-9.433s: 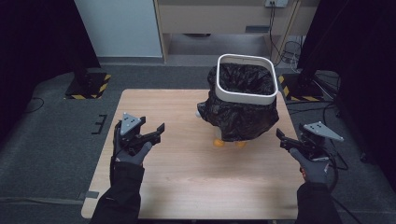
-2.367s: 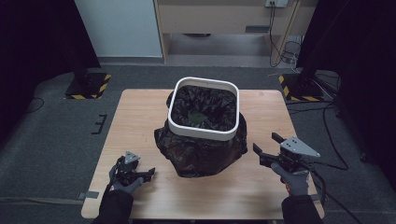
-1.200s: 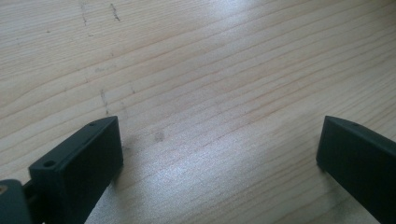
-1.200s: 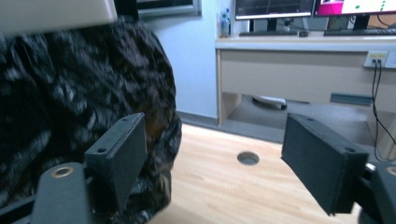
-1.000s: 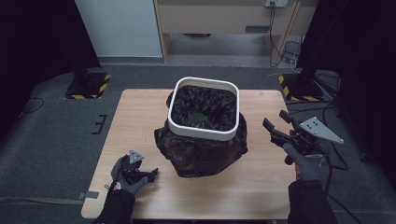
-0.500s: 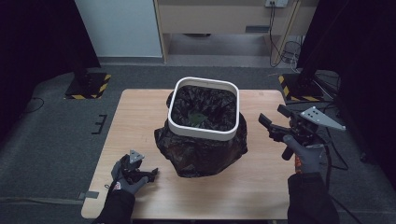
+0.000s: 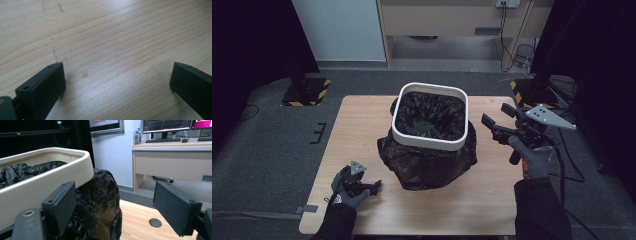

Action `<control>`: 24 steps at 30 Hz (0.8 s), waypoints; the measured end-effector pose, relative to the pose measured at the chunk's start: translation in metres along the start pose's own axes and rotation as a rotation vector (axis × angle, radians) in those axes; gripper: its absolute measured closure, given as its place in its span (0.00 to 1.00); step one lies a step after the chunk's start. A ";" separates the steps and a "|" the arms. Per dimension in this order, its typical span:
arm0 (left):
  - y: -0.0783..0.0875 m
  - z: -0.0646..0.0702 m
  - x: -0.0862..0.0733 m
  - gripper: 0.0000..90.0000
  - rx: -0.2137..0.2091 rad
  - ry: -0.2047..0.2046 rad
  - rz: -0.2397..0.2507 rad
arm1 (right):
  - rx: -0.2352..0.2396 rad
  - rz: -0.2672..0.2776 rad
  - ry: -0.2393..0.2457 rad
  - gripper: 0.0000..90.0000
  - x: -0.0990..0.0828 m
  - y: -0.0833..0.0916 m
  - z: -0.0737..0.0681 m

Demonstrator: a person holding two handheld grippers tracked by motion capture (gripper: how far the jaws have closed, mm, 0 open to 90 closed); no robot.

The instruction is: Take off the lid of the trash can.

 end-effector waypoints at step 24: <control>0.000 0.001 0.000 0.00 0.006 0.005 0.001 | 0.032 -0.002 0.034 0.22 0.027 -0.016 -0.022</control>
Point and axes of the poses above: each handheld gripper's, and its own axes: y roughly backward along the jaws, x roughly out of its top, z roughly to its right, the point moved 6 cm from there along -y, roughly forward along the jaws, and after that the axes turned 8 degrees about -x, right-handed, at the moved point
